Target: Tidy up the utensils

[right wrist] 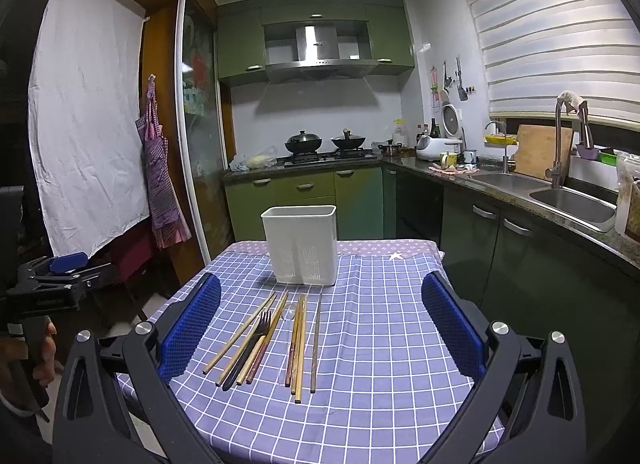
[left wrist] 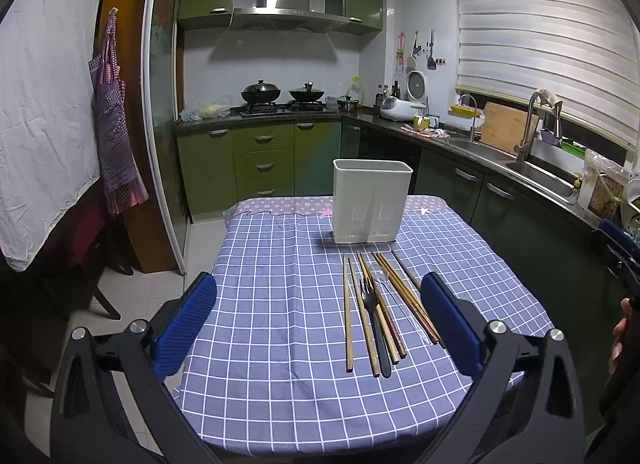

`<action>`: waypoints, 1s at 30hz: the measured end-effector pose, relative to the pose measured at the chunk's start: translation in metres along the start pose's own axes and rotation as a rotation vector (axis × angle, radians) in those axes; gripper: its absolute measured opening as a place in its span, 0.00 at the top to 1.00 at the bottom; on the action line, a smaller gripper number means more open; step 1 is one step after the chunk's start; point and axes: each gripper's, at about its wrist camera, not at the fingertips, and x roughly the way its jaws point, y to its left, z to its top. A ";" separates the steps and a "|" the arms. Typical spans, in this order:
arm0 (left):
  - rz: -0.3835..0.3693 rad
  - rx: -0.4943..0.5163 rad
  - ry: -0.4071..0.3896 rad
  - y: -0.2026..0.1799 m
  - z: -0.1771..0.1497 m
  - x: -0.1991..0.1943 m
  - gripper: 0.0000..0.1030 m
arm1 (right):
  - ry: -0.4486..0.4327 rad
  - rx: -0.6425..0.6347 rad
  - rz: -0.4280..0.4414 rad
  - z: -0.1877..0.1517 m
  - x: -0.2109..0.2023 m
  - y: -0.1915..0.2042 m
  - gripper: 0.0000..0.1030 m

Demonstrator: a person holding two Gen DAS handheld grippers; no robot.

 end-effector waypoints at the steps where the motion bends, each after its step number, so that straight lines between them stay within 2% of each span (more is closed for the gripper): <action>1: 0.000 0.000 0.000 0.000 0.000 0.000 0.06 | 0.000 0.001 0.002 0.000 0.000 0.000 0.04; 30: -0.001 -0.006 0.011 0.001 -0.004 0.003 0.06 | 0.000 -0.017 -0.013 -0.003 0.001 -0.001 0.04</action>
